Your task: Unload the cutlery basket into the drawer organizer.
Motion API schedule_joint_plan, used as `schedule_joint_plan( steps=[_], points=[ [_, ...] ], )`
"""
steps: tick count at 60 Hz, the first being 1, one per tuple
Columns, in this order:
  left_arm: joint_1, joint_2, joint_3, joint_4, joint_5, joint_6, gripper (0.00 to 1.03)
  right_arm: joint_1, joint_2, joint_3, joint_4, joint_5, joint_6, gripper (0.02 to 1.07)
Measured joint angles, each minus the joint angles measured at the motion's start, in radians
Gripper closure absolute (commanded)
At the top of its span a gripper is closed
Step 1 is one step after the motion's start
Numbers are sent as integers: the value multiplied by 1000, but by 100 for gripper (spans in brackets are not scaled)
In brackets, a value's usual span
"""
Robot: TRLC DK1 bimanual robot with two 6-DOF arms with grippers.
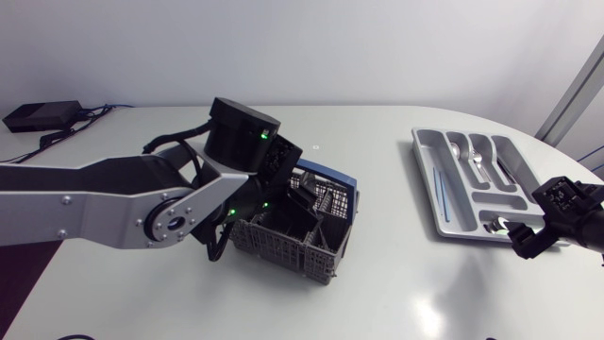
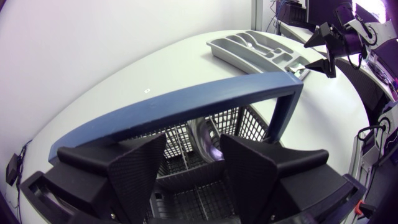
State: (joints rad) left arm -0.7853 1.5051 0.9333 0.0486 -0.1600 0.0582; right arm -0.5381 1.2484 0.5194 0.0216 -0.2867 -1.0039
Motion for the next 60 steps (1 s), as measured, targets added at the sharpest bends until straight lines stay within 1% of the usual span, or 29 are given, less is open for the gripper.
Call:
schedule_joint_plan(
  steps=[2, 10, 16, 19, 23, 28, 31, 33, 38, 41, 45, 46, 49, 53, 55, 60],
  points=[
    [2, 3, -10, 20, -3, -7, 50, 5, -1, -3, 0, 0, 7, 7],
    [10, 9, -58, 93, -6, -24, 63, 16, -1, -17, 0, 0, 14, 7],
    [12, 14, -68, 112, -6, -33, 70, 27, -2, -26, 0, 0, 21, 7],
    [13, 18, -68, 122, -6, -33, 70, 34, -2, -31, 0, 0, 29, 7],
    [13, 19, -68, 140, -6, -33, 75, 40, -2, -32, -1, 0, 34, 7],
    [13, 25, -68, 155, -6, -36, 75, 47, -7, -32, 0, 0, 35, 7],
    [13, 31, -68, 159, -6, -37, 79, 47, -8, -34, 0, 0, 35, 7],
    [13, 37, -68, 162, -5, -40, 79, 47, -9, -37, 0, 0, 35, 7],
    [11, 49, -68, 164, 11, -43, 80, 47, -10, -42, 0, 1, 35, 7],
    [11, 54, -68, 164, 27, -52, 83, 47, -11, -42, 0, 1, 35, 7],
    [11, 58, -68, 170, 36, -59, 84, 47, -13, -42, 0, 1, 35, 7],
    [11, 58, -68, 171, 40, -59, 87, 47, -13, -42, 0, 1, 35, 7],
    [11, 60, -68, 175, 48, -61, 91, 47, -14, -43, 0, 1, 35, 7],
    [11, 63, -68, 194, 56, -67, 94, 48, -14, -44, 0, 1, 35, 7],
    [11, 63, -68, 204, 59, -71, 97, 48, -14, -44, 0, 1, 35, 7],
    [11, 63, -66, 232, 74, -86, 100, 54, -16, -44, 0, 1, 35, 7]
  ],
)
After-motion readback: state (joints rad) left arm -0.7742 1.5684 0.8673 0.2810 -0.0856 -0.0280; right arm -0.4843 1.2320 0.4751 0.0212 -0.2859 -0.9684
